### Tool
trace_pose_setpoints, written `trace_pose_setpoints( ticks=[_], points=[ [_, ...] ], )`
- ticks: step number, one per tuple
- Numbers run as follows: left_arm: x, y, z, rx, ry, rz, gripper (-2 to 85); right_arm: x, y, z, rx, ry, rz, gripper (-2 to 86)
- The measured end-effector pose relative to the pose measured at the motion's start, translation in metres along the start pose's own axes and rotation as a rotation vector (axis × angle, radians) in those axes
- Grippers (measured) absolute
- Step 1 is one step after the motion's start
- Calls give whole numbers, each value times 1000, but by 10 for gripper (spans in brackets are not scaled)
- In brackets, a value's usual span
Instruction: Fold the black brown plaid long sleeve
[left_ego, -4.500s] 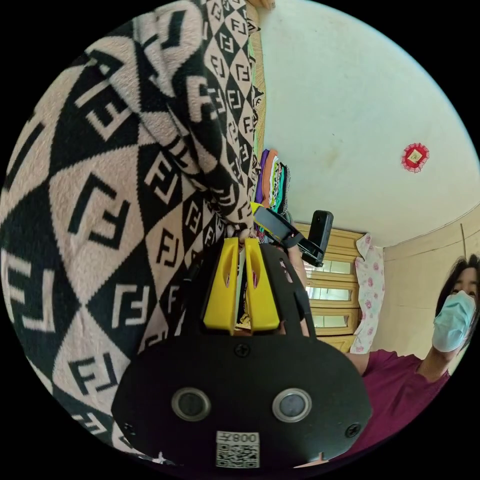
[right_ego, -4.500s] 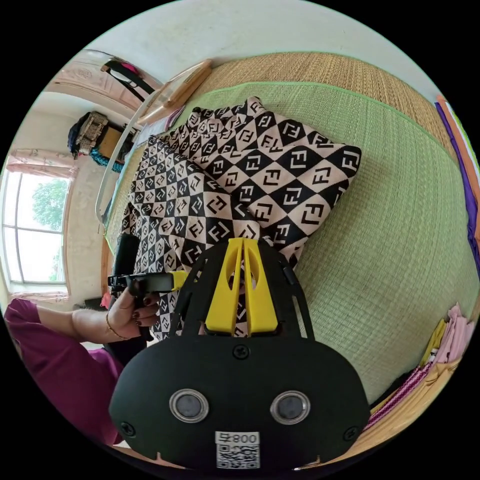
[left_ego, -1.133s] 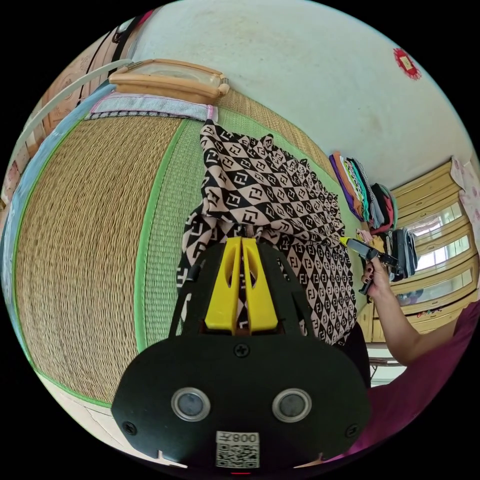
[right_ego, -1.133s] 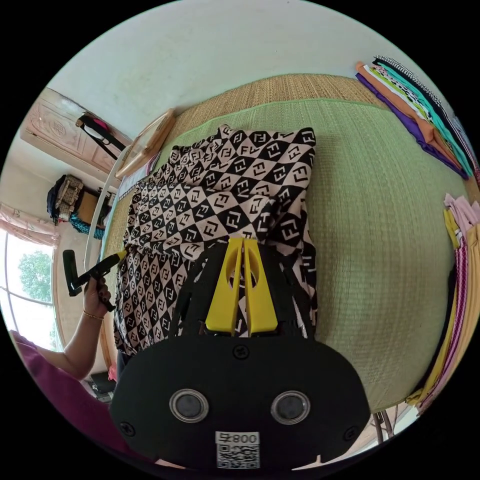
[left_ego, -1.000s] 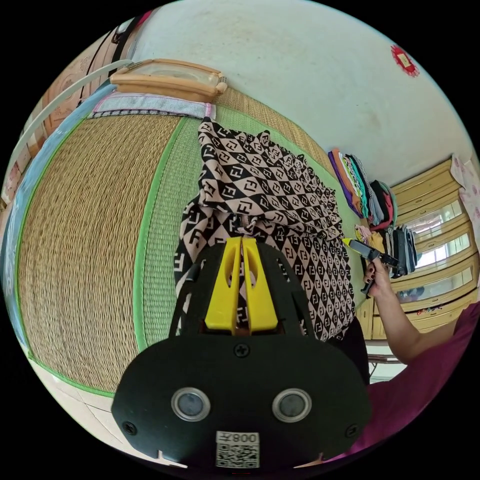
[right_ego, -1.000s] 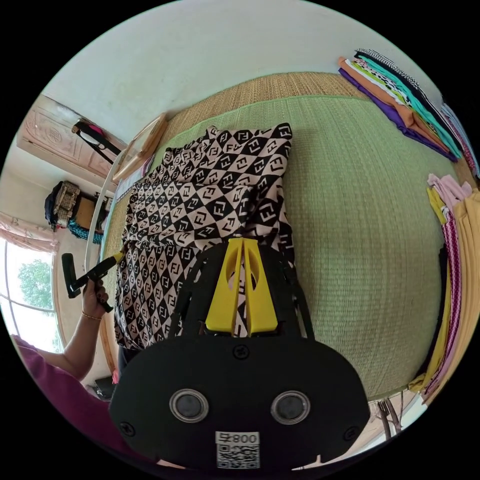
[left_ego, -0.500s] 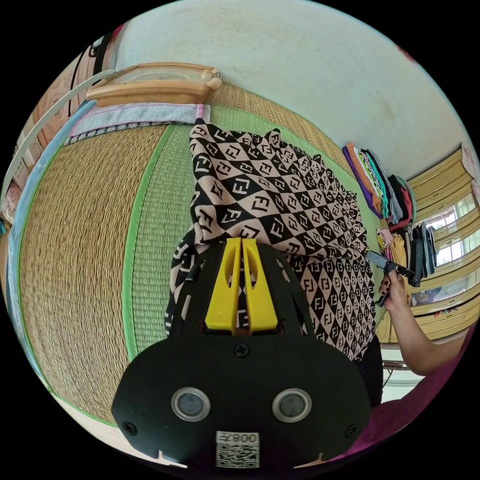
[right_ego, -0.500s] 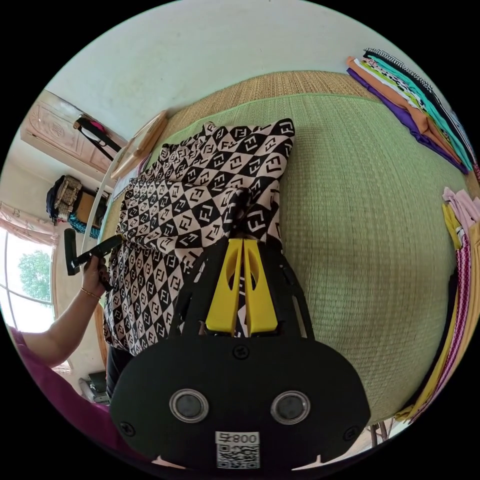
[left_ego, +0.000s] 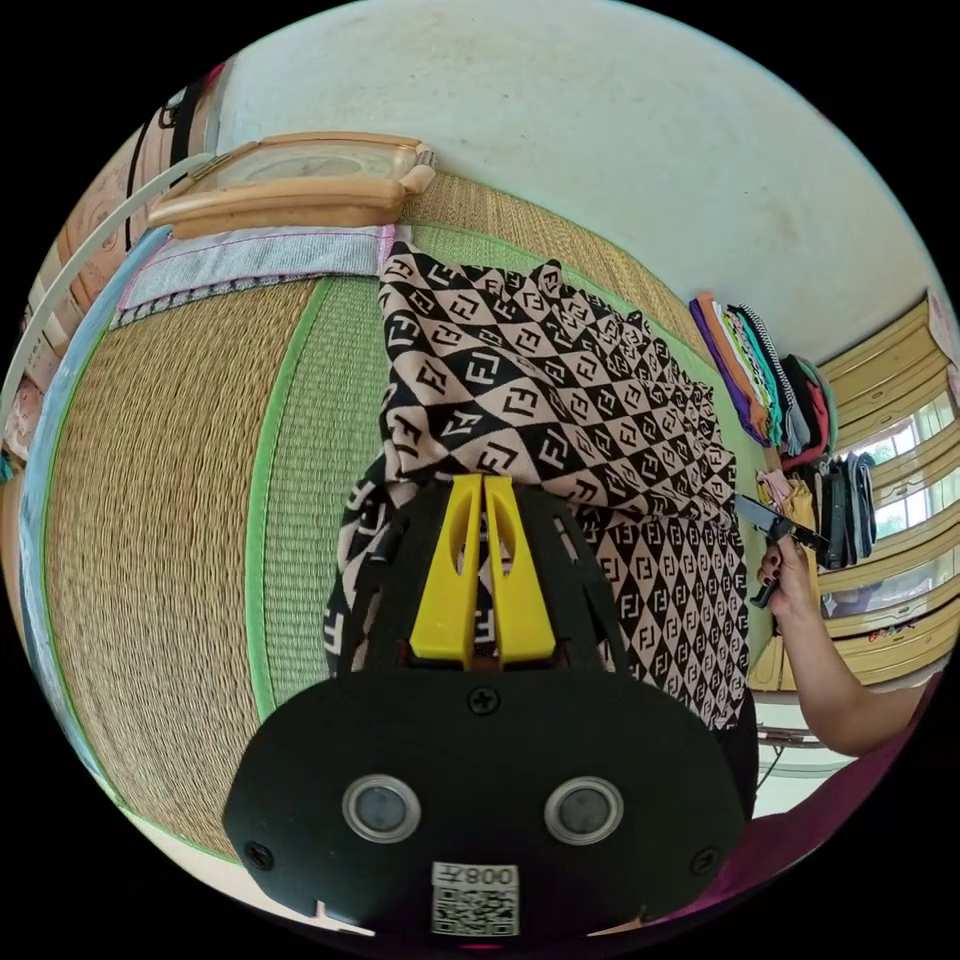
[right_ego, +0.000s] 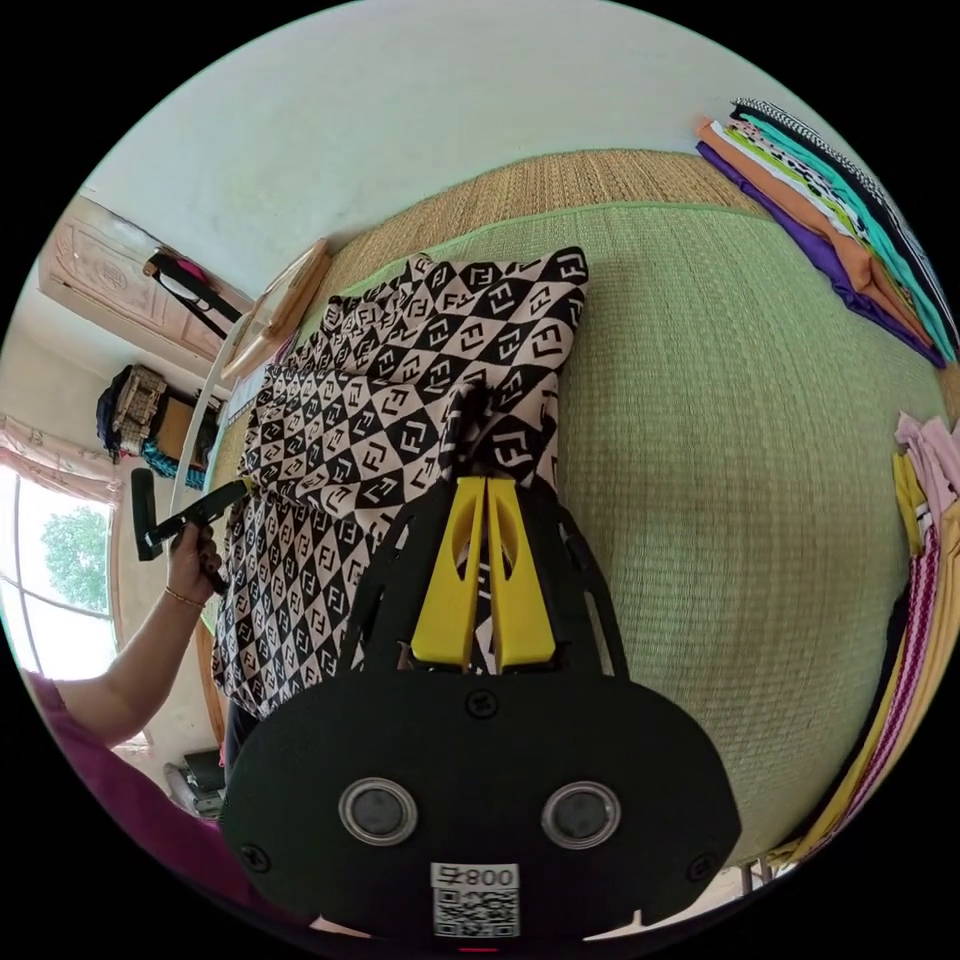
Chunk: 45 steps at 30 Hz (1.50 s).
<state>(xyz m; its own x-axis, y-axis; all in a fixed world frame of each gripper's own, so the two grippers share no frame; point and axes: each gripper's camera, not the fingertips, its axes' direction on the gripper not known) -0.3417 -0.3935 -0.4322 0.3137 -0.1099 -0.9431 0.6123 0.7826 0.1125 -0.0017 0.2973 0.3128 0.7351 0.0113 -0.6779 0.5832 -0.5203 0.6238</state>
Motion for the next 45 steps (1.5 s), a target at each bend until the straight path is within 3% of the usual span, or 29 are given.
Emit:
trace_pose_setpoints(
  ticks=[18, 28, 36, 45],
  points=[
    [-60, 150, -94, -71, 52, -171, 2, 33, 99, -8, -30, -79, 123, 0],
    [-84, 255, -151, -62, 213, -312, 15, 40, 206, -37, -94, -111, 196, 1],
    [-100, 305, -163, -99, 308, -376, 64, 41, 272, -52, -156, -128, 202, 7],
    [-95, 328, -174, -96, 357, -370, 62, 43, 318, -55, -194, -123, 197, 53]
  ],
)
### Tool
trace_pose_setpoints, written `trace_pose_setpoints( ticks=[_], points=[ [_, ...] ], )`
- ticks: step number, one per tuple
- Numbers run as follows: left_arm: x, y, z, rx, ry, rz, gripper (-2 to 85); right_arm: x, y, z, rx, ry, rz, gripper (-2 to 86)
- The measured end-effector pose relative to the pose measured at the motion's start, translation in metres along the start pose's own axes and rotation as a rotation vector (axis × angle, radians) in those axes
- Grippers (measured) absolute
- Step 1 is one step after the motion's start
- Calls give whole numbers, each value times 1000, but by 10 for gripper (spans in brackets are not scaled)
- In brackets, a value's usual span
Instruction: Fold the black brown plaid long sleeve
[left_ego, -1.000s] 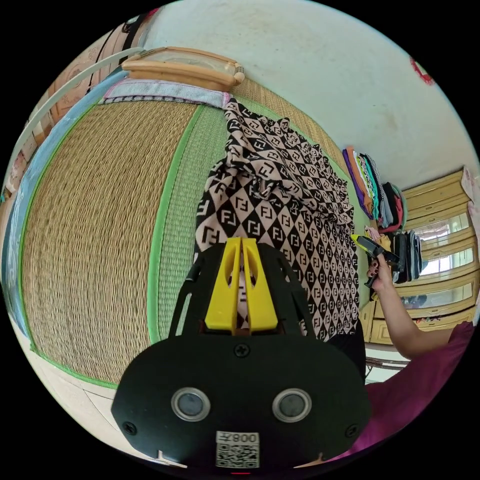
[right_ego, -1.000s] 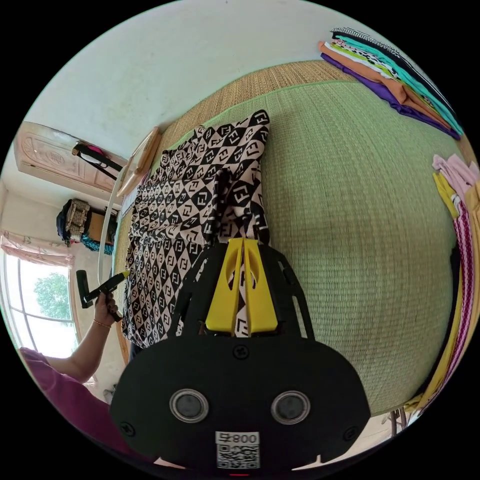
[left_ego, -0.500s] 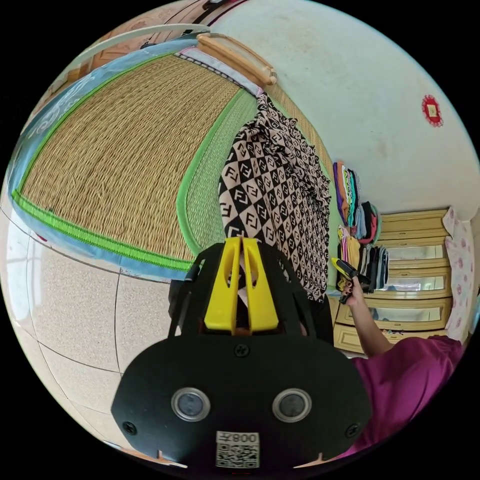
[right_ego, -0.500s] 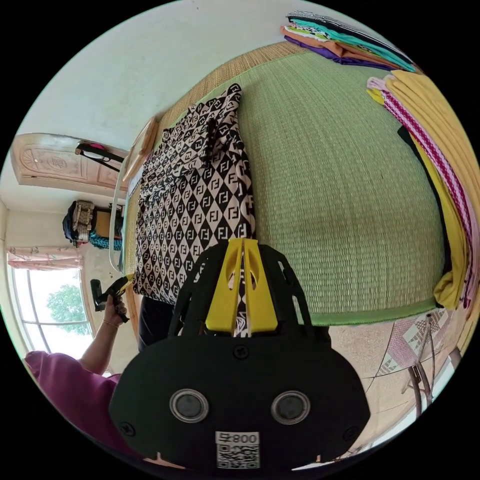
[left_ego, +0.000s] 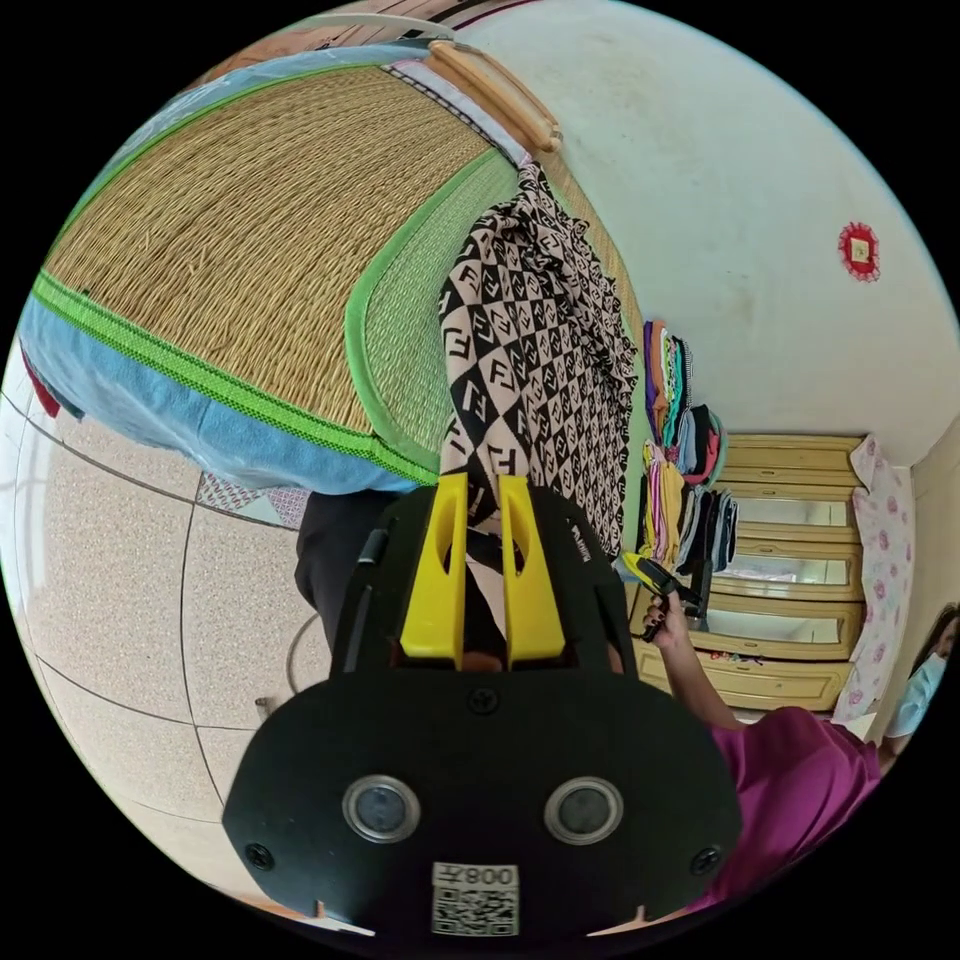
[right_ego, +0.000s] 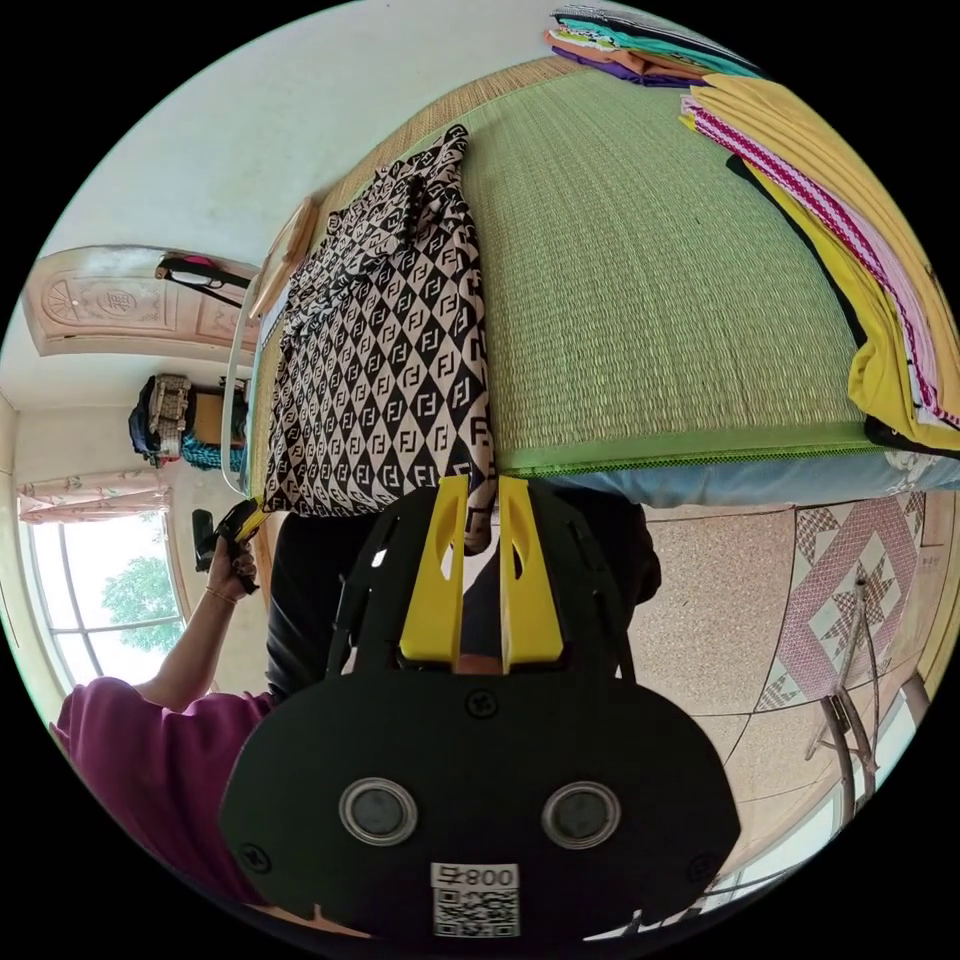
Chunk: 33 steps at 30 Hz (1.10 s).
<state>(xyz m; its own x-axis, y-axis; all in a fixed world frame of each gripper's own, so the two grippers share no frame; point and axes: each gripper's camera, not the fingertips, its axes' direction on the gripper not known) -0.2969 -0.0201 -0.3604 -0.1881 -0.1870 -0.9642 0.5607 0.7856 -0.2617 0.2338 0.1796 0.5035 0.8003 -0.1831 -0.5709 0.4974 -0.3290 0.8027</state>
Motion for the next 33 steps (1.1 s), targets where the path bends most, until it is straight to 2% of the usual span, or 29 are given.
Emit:
trace_pose_setpoints(
  ticks=[16, 24, 27, 33],
  points=[
    [12, 33, -10, -22, -32, -10, 50, 0, -5, 51, -103, -10, -34, 81],
    [11, 47, -10, -23, -31, -48, 36, -11, -21, 82, -184, 47, -56, 50],
    [13, 54, -11, -14, -30, -55, 26, -8, -20, 85, -187, 24, -68, 24],
    [29, 67, -23, 13, -21, -12, 17, 10, -8, 73, -161, -75, -71, 28]
  ],
)
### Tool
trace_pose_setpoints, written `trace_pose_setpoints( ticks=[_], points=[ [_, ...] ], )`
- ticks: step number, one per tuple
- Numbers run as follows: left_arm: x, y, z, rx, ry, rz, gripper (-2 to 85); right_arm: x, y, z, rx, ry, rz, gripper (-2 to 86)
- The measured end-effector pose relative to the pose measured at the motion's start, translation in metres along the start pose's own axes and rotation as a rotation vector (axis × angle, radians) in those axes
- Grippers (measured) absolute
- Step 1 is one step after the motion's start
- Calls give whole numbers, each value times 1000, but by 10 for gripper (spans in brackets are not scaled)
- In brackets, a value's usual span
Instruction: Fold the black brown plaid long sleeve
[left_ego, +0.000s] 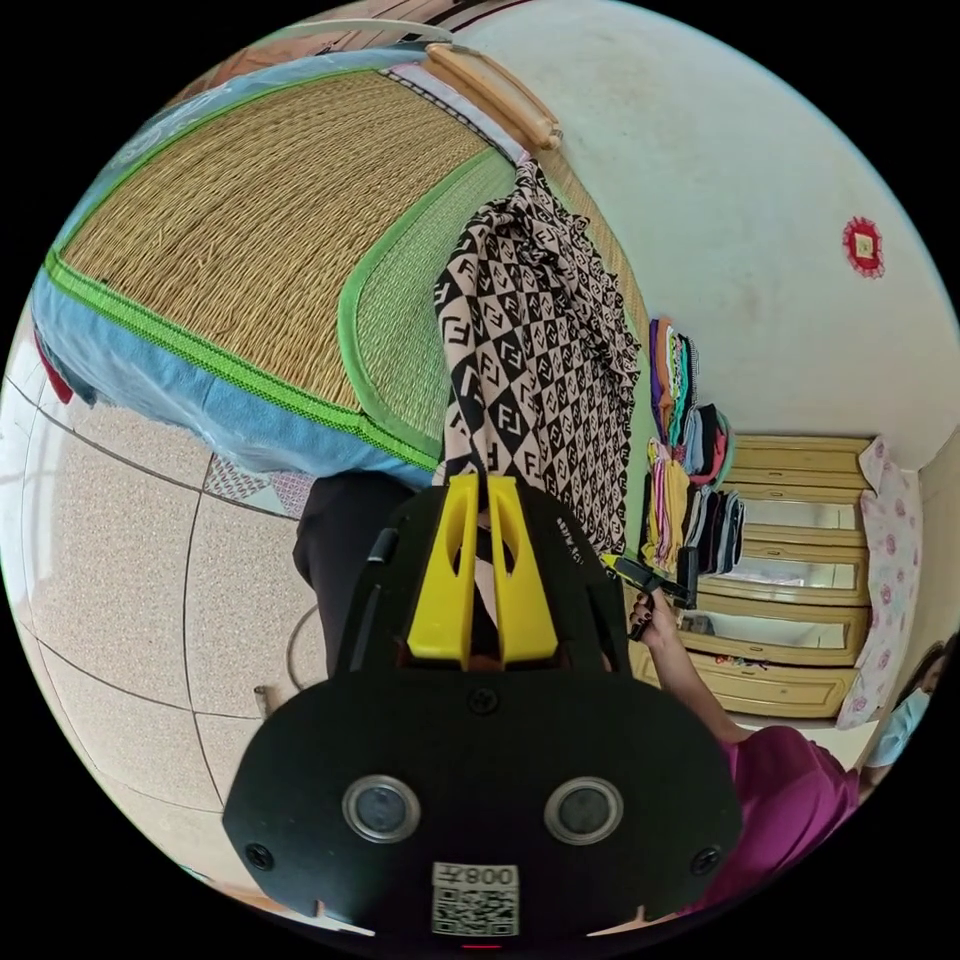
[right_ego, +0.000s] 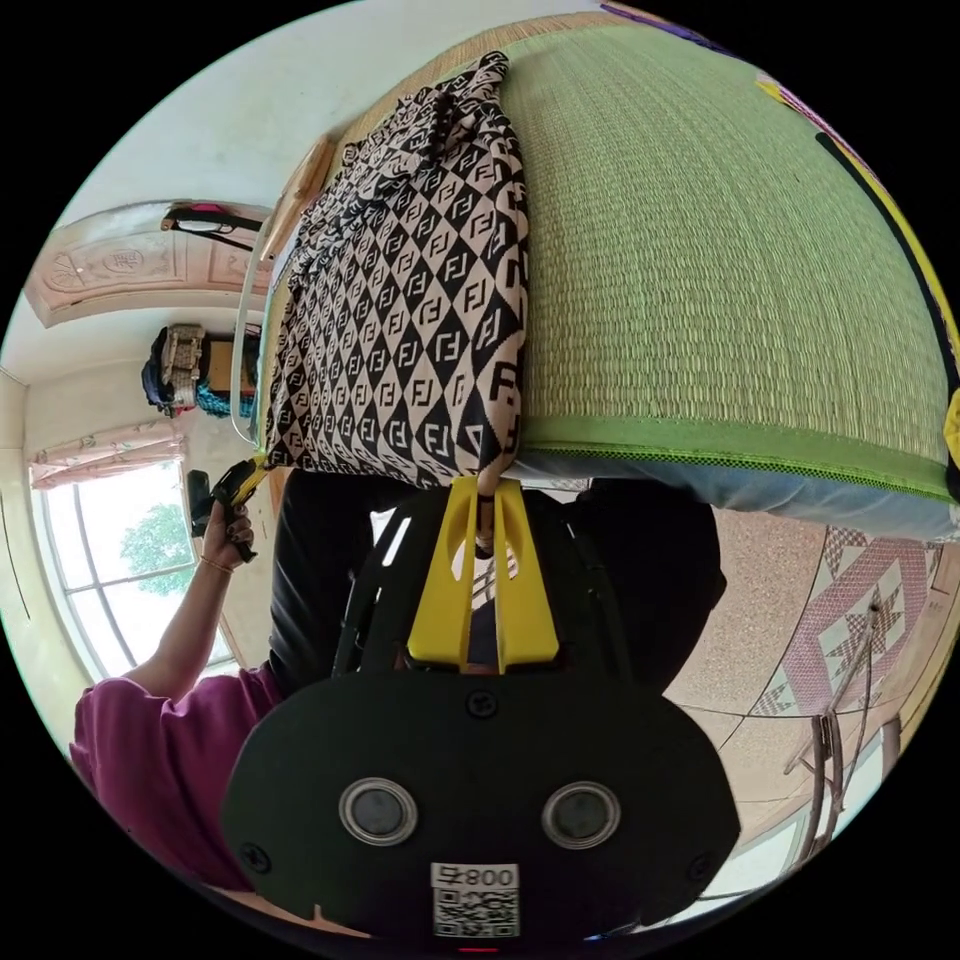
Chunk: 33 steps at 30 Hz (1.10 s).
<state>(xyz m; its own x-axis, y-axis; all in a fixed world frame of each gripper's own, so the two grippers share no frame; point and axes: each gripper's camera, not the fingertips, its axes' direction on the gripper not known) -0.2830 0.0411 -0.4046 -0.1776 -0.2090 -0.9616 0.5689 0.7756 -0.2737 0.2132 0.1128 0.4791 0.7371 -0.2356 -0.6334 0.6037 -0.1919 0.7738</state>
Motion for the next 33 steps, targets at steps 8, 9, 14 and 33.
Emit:
trace_pose_setpoints(
  ticks=[8, 9, 14, 33],
  points=[
    [17, 23, -26, 48, 5, 75, 13, 41, 38, -56, 115, -207, -3, 13],
    [15, 27, -23, 38, -1, 72, 13, 44, 41, -57, 117, -212, 2, 16],
    [6, 49, -15, 58, -17, 15, 12, 67, 58, -50, 126, -235, 50, 16],
    [111, 60, 82, -174, -480, 373, 54, 62, 68, -60, 167, -289, 46, -2]
  ],
)
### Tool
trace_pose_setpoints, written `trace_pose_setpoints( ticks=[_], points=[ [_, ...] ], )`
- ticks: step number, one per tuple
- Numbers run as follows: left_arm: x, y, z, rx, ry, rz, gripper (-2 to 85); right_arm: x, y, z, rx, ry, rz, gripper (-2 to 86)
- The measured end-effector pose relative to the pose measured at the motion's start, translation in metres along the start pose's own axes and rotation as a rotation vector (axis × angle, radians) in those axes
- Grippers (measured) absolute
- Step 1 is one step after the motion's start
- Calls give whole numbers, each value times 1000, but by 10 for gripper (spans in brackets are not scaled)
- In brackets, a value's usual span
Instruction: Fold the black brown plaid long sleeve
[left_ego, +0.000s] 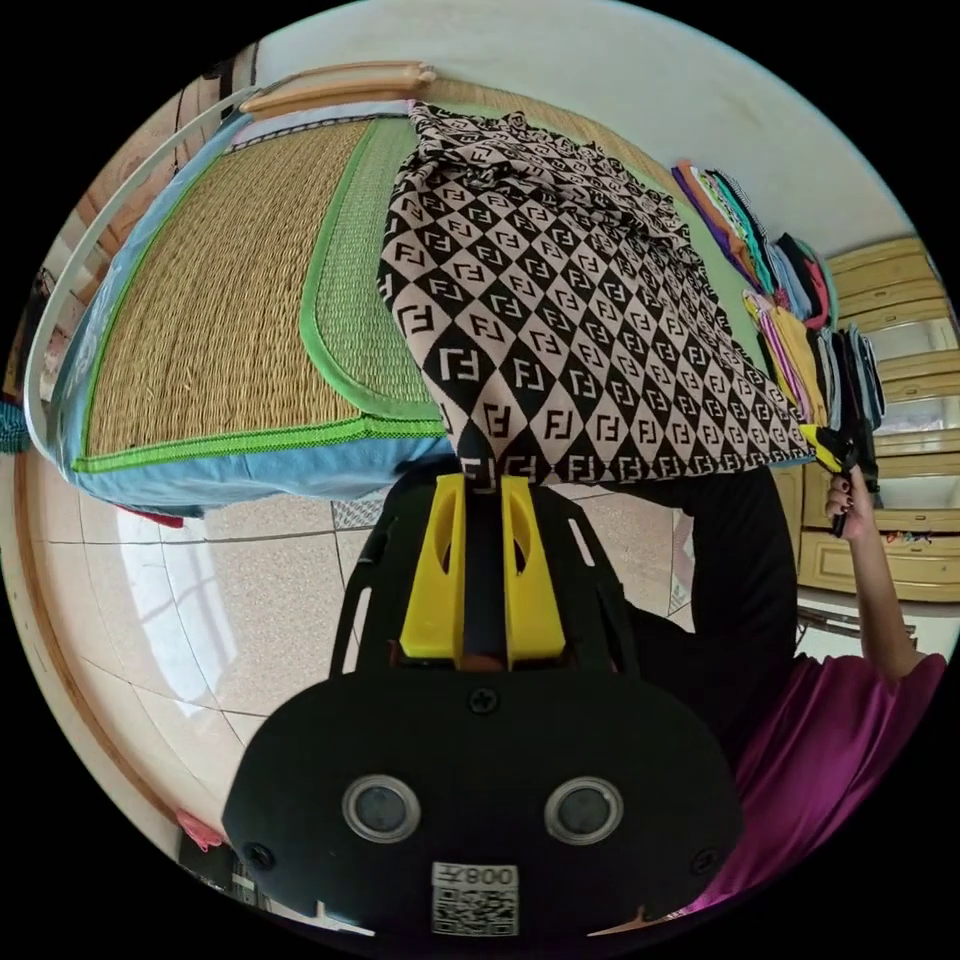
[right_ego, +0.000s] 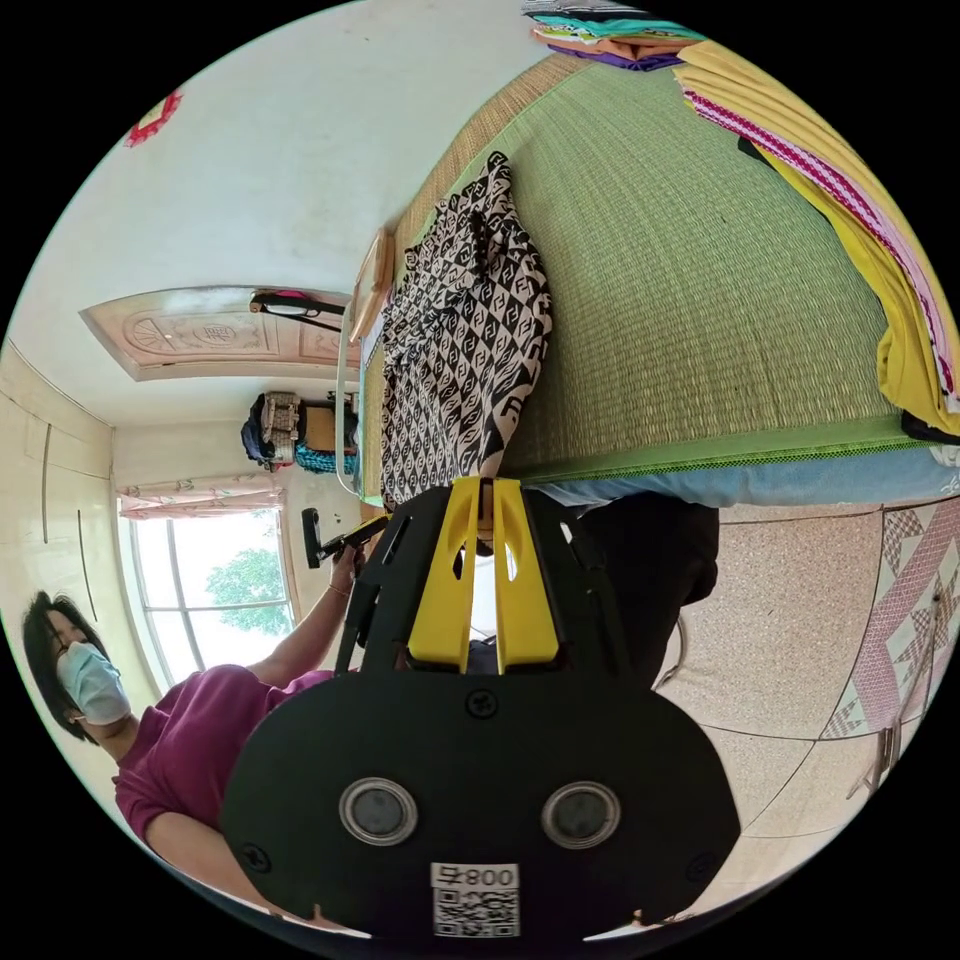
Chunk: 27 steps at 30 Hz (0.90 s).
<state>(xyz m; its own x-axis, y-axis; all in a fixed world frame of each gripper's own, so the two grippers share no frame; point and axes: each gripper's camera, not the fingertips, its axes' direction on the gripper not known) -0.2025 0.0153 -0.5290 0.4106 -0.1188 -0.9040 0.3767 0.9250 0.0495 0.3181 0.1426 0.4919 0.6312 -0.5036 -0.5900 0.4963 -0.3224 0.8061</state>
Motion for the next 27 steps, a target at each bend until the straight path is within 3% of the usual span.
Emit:
trace_pose_setpoints(
  ticks=[8, 11, 22, 27],
  points=[
    [45, 21, -80, 215, -146, 100, 36, -2, 8, -8, 22, -9, 7, -1],
    [38, 29, -72, 207, -165, 50, 39, 3, 10, -8, 34, -21, 29, 0],
    [8, 19, -7, 38, 88, -26, 119, 2, 14, -1, 39, -12, 69, 20],
    [15, 12, 3, 14, -6, -9, 94, -6, 14, 4, 31, 1, 70, 20]
  ],
)
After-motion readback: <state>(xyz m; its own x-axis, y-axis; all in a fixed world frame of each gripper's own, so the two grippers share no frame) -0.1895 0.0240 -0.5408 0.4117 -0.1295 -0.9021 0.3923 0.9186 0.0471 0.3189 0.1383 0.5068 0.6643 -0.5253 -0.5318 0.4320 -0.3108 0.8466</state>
